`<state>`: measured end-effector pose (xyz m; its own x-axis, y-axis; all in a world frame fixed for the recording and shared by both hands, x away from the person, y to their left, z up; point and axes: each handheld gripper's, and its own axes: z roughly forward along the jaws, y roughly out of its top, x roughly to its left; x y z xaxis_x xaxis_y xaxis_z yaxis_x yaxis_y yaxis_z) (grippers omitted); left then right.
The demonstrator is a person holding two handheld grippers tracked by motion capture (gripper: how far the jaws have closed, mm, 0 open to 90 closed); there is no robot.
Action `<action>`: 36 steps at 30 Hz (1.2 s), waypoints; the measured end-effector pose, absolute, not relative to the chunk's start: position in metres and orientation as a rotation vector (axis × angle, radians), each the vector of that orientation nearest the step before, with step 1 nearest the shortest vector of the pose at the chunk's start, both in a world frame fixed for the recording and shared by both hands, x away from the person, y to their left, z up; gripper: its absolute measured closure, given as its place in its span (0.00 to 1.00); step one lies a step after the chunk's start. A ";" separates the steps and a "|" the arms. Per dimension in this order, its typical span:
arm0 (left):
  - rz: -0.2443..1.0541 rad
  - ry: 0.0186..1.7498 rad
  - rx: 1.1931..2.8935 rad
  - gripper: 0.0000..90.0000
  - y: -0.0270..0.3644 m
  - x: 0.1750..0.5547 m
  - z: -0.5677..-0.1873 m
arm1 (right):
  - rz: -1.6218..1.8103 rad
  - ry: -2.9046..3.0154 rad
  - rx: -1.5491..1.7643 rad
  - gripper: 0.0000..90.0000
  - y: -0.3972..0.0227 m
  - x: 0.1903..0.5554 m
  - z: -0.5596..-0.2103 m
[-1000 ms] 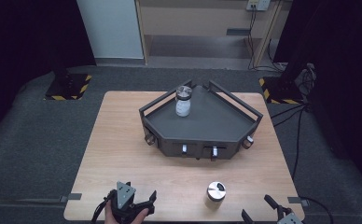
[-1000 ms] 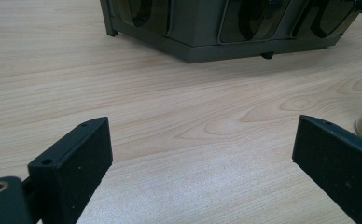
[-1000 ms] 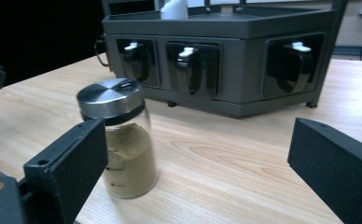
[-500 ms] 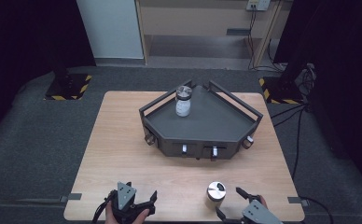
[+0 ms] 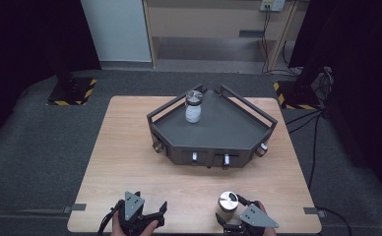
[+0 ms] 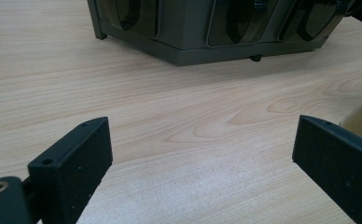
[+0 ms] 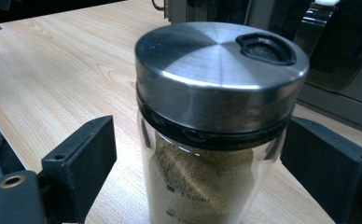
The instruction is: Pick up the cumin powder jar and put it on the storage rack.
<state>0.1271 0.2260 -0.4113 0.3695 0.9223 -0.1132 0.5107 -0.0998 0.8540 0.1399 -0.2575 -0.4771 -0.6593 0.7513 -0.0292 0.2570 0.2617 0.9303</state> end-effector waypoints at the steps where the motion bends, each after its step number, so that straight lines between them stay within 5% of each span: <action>1: 0.585 1.267 1.749 0.04 0.226 0.127 -0.411 | 1.389 2.065 0.913 0.14 -0.258 0.140 -0.478; 11: 0.572 1.267 1.748 0.04 0.228 0.130 -0.412 | 1.397 2.057 0.879 0.33 -0.261 0.142 -0.484; 26: 0.563 1.268 1.752 0.04 0.228 0.131 -0.412 | 1.413 2.049 0.890 0.34 -0.263 0.143 -0.476; 36: 0.565 1.266 1.739 0.04 0.231 0.130 -0.412 | 1.536 1.818 0.858 0.34 -0.287 0.123 -0.442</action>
<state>0.1296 0.2315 -0.4120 0.3754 0.9174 -0.1323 0.5139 -0.0872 0.8534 0.1234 -0.2872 -0.4419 -0.6092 0.7921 -0.0383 0.0944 0.1204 0.9882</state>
